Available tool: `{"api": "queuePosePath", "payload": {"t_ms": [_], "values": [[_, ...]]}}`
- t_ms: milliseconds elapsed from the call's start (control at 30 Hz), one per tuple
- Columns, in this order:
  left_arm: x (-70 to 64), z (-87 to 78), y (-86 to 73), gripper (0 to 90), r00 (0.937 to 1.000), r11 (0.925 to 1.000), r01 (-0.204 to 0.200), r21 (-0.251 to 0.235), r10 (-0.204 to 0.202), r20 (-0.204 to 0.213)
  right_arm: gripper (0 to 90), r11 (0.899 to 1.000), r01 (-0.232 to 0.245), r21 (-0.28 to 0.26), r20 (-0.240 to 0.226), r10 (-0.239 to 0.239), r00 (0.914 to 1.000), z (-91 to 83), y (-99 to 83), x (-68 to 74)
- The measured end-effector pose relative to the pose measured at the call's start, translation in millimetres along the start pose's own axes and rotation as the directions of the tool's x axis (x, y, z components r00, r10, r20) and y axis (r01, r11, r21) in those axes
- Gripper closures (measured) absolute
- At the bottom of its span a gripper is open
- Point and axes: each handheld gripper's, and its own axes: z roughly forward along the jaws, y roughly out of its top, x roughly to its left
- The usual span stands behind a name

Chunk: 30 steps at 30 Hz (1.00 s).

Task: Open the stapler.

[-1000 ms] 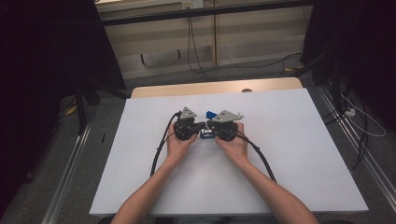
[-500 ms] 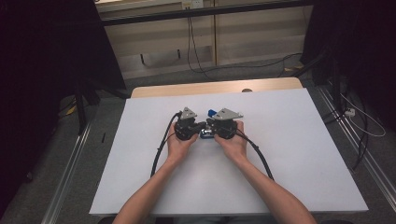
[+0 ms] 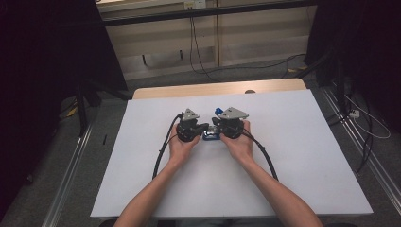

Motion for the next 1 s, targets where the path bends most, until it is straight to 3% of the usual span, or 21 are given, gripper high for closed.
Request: {"api": "queuePosePath", "payload": {"t_ms": [1000], "values": [[-2.0, -0.1, 0.4, 90.0, 0.9993, 0.9993, -0.036, 0.008, 0.036, -0.014, 90.0, 1.000, -0.018, -0.004, 0.033, 0.018, 0.9993, -14.1, 0.9, -12.4]]}}
